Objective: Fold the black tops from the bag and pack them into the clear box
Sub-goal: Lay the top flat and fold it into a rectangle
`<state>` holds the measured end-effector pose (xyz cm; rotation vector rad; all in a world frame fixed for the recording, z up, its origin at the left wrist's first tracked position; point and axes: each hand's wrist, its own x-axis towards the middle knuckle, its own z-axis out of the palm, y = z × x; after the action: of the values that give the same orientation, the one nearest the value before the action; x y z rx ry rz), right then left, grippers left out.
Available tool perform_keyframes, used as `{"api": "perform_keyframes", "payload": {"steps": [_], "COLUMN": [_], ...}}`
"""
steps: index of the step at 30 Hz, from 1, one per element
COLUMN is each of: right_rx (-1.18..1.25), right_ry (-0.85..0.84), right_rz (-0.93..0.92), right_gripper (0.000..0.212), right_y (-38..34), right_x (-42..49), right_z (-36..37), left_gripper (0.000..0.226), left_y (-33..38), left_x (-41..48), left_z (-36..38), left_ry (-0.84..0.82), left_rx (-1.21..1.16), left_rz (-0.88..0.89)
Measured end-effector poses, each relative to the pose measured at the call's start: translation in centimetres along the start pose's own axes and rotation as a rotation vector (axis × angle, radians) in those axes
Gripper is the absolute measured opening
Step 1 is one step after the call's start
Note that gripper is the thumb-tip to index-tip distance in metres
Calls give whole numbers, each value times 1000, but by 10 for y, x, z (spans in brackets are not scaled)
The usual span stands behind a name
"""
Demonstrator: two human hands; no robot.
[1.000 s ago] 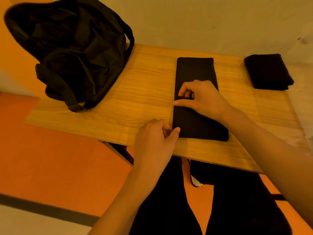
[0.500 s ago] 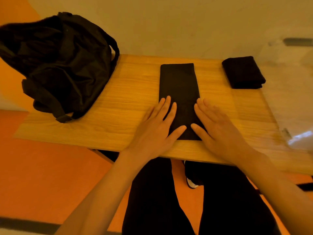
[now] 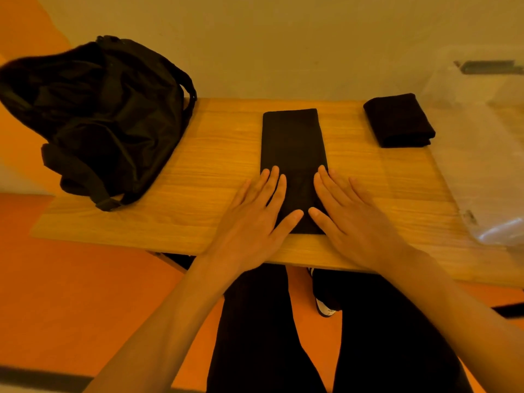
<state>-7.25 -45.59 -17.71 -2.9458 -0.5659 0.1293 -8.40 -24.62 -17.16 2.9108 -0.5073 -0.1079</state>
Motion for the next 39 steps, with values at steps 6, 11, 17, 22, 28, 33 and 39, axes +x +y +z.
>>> {"api": "perform_keyframes", "payload": {"steps": [6,11,17,22,28,33,39], "right_rx": [57,66,163,496,546,514,552], "right_ry": [-59,-19,74,261,112,-79,-181], "right_rz": [56,-17,67,281,533,557,520], "right_gripper": [101,93,90,46,48,51,50], "right_y": [14,9,0,16,54,67,73], "right_x": [-5,10,42,152,223,237,238], "right_z": [-10,-28,-38,-49,-55,-65,-74], "left_gripper": [94,93,83,67,49,33,19], "left_y": [-15,-22,-31,-47,-84,-92,-110], "left_x": [-1,10,32,129,209,233,230], "left_z": [1,-13,-25,-48,-41,-54,-56], "left_ry": [-3,32,-2,92,214,-4,-12], "left_rx": [22,-24,-309,-343,-364,-392,-479], "left_rz": [-64,72,-35,-215,-391,-380,-226]}}
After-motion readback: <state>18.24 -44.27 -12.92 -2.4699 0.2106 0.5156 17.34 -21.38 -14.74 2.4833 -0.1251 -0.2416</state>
